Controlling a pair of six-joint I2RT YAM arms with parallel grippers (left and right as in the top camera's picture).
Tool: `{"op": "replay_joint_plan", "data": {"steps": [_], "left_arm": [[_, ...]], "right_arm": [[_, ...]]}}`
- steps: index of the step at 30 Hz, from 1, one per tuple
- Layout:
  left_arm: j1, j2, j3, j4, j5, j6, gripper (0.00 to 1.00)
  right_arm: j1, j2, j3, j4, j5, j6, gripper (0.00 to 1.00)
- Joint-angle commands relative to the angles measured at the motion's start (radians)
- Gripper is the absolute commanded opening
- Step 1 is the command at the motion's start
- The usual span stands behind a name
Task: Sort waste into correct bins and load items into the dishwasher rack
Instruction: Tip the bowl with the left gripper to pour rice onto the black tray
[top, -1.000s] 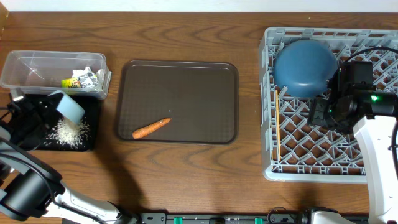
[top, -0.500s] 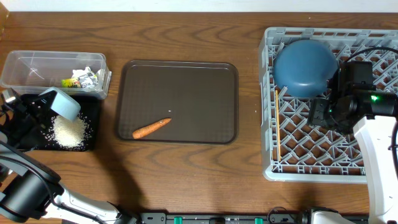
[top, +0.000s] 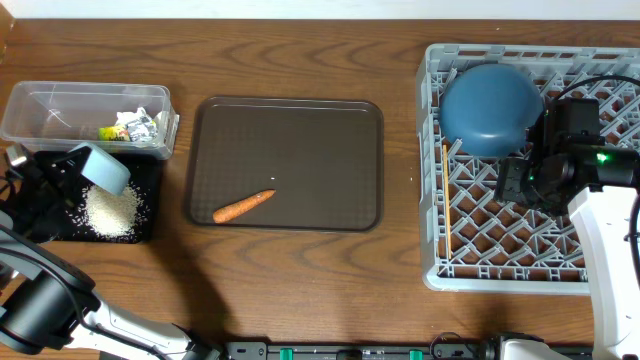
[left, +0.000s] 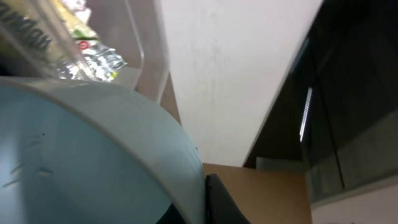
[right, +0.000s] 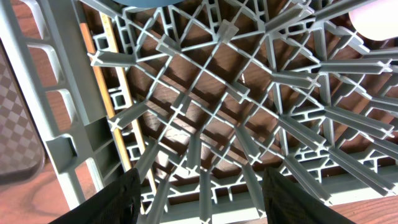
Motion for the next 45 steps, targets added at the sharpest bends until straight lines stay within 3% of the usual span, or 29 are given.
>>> {"op": "replay_joint_plan", "data": {"steps": [1,3,6,8,10,13,15,18,20,22,24,26,28,30,35,36,37,39,42,43,45], "left_arm": [[0.008,0.009,-0.007,0.002,-0.018,-0.064,0.06],[0.008,0.009,-0.007,0.02,0.052,0.0,0.06],[0.018,0.01,-0.014,0.009,-0.087,-0.149,0.06],[0.027,0.01,-0.016,-0.012,-0.101,-0.191,0.06],[0.03,0.008,-0.016,0.036,0.063,-0.065,0.06],[0.03,0.008,-0.016,0.012,-0.058,-0.164,0.06],[0.029,0.008,-0.016,0.052,0.063,-0.077,0.06],[0.024,0.006,-0.016,0.025,-0.043,-0.152,0.06],[0.024,0.007,-0.016,0.058,0.05,-0.066,0.06],[0.024,0.008,-0.016,0.029,-0.023,-0.155,0.06],[0.024,0.007,-0.016,0.06,0.061,-0.085,0.06],[0.023,0.008,-0.016,0.042,-0.007,-0.158,0.06],[0.025,0.007,-0.016,0.055,0.05,-0.115,0.06],[0.025,0.007,-0.016,0.009,-0.025,-0.152,0.06],[0.026,0.007,-0.016,-0.069,-0.11,-0.093,0.06],[0.029,0.007,-0.016,-0.068,-0.073,-0.068,0.06],[0.03,0.007,-0.016,-0.048,0.068,0.043,0.06],[0.029,0.003,-0.012,-0.045,0.047,0.098,0.06],[0.029,0.003,-0.012,-0.055,-0.182,-0.072,0.06],[0.03,0.003,-0.012,-0.058,-0.184,-0.099,0.06],[0.026,0.002,-0.01,-0.062,0.062,0.081,0.06]], "right_arm": [[-0.014,0.002,-0.006,0.002,0.008,-0.012,0.62],[-0.014,0.002,-0.006,0.002,0.008,-0.013,0.62],[-0.014,0.002,-0.006,0.002,0.008,-0.015,0.62],[-0.014,0.002,-0.006,0.001,0.008,-0.015,0.62],[-0.014,0.002,-0.006,0.001,0.008,-0.015,0.62],[-0.014,0.002,-0.006,0.002,0.008,-0.015,0.62],[-0.014,0.002,-0.006,0.0,0.008,-0.015,0.62],[-0.014,0.002,-0.006,0.0,0.008,-0.015,0.62],[-0.014,0.002,-0.006,0.0,0.008,-0.015,0.62],[-0.014,0.002,-0.006,0.0,0.008,-0.015,0.62],[-0.014,0.002,-0.006,0.0,0.008,-0.015,0.62],[-0.014,0.002,-0.006,0.001,0.008,-0.015,0.62],[-0.014,0.002,-0.006,0.0,0.008,-0.015,0.62],[-0.014,0.002,-0.006,0.0,0.009,-0.015,0.62],[-0.014,0.002,-0.006,-0.003,0.008,-0.015,0.62],[-0.014,0.002,-0.006,-0.003,0.008,-0.015,0.62],[-0.014,0.002,-0.006,-0.004,0.008,-0.015,0.62],[-0.014,0.002,-0.006,-0.006,0.008,-0.015,0.62],[-0.014,0.002,-0.006,-0.006,0.008,-0.015,0.62],[-0.014,0.002,-0.006,-0.006,0.008,-0.015,0.62],[-0.014,0.002,-0.006,-0.008,0.008,-0.015,0.62]]}}
